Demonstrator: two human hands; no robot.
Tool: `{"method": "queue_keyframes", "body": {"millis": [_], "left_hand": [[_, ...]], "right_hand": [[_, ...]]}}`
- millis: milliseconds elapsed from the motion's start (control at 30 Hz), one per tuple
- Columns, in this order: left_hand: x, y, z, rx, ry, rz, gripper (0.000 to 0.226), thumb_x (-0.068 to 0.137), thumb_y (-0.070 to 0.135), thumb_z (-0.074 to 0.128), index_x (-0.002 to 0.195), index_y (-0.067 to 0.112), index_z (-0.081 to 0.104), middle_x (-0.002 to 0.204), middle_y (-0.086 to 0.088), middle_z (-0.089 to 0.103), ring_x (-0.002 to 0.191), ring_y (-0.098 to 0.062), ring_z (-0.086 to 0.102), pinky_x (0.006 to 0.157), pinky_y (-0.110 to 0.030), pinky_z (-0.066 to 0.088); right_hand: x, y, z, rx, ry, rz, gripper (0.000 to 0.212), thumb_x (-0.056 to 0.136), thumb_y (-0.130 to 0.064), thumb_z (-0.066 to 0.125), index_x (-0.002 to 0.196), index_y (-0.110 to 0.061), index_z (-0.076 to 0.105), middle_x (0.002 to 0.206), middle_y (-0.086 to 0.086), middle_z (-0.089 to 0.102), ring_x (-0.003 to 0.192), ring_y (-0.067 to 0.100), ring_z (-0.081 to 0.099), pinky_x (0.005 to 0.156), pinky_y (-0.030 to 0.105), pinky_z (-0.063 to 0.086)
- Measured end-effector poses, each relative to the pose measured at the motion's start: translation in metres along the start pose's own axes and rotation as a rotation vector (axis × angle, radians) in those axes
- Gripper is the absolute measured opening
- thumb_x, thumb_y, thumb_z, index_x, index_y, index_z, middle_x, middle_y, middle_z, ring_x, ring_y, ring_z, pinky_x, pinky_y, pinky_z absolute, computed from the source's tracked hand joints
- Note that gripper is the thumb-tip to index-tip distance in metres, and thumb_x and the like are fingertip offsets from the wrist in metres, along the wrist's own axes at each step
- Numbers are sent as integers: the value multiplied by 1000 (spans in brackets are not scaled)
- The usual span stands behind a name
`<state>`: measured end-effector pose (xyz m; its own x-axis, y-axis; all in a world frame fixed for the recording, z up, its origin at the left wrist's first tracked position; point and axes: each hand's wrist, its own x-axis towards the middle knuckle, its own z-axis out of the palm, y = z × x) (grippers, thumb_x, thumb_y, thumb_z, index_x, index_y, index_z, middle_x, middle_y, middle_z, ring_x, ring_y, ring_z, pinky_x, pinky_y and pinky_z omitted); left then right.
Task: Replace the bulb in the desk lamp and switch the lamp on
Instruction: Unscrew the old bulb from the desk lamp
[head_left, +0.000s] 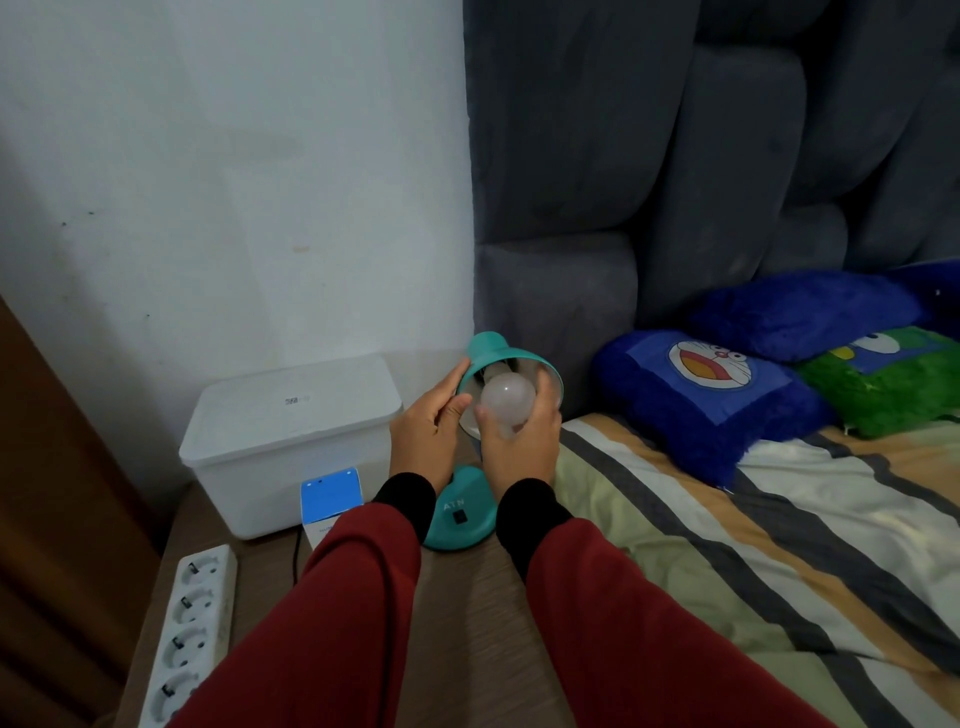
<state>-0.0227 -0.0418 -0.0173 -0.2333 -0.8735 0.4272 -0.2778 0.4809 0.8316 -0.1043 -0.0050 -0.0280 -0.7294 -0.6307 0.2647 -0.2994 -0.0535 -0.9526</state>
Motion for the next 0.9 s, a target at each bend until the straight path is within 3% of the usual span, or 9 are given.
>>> {"method": "queue_keyframes", "body": {"millis": [100, 167, 267, 367, 433, 533, 667, 800, 900], "left_hand": [[-1, 0, 0, -15, -4, -7, 38, 96, 17, 51, 132, 28, 52, 117, -18, 66, 108, -32, 60, 94, -34, 49], [0, 0, -1, -14, -5, -10, 38, 96, 17, 51, 132, 29, 52, 118, -18, 66, 109, -32, 59, 93, -29, 48], [1, 0, 0, -5, 5, -10, 38, 96, 16, 51, 131, 29, 52, 117, -18, 66, 108, -31, 59, 88, -23, 46], [0, 2, 1, -27, -4, -16, 38, 96, 17, 51, 131, 29, 52, 119, -16, 66, 108, -30, 60, 92, -29, 48], [-1, 2, 0, -28, -5, -11, 38, 96, 17, 51, 132, 29, 51, 121, -14, 65, 109, -30, 60, 95, -31, 48], [0, 0, 0, -7, 3, -9, 38, 96, 17, 51, 132, 29, 52, 118, -18, 66, 109, -32, 58, 89, -25, 46], [0, 0, 1, -31, -5, -23, 38, 96, 16, 52, 131, 29, 53, 120, -16, 65, 110, -30, 58, 88, -20, 43], [0, 2, 1, -42, 4, -9, 38, 95, 15, 53, 131, 27, 53, 127, -7, 63, 113, -22, 60, 90, -13, 41], [0, 0, 0, -16, 11, -11, 38, 95, 15, 53, 131, 27, 54, 118, -21, 64, 107, -33, 59, 85, -20, 44]], "right_hand": [[1, 0, 0, 153, -17, 202, 65, 79, -45, 67, 134, -19, 43, 122, 6, 61, 110, 22, 60, 87, 25, 48], [1, -2, -2, 68, -5, 110, 56, 80, -37, 69, 129, -19, 50, 120, 5, 58, 112, 22, 58, 89, 27, 48], [0, -4, -3, -49, 1, -77, 62, 80, -14, 69, 136, -22, 44, 135, 6, 41, 123, 18, 44, 95, 21, 39], [-1, -5, -1, 73, 9, 84, 75, 79, -33, 72, 142, -20, 34, 138, 4, 41, 121, 16, 46, 91, 20, 41], [2, -4, -1, 134, 24, 201, 68, 79, -43, 68, 136, -16, 42, 131, 9, 53, 115, 21, 55, 93, 28, 47], [3, -5, -5, -13, 27, 71, 60, 78, -27, 72, 132, -17, 47, 128, 8, 51, 112, 21, 54, 94, 31, 47], [4, -6, -8, -28, -2, -41, 66, 76, -7, 68, 134, -26, 43, 134, 7, 43, 111, 9, 44, 91, 18, 39], [4, -8, -5, 214, -29, 158, 68, 78, -34, 69, 138, -26, 37, 131, 9, 50, 117, 25, 53, 99, 42, 48], [3, -7, -8, 92, -1, 67, 57, 83, -32, 66, 135, -21, 45, 128, 8, 51, 110, 14, 52, 93, 24, 46]]}}
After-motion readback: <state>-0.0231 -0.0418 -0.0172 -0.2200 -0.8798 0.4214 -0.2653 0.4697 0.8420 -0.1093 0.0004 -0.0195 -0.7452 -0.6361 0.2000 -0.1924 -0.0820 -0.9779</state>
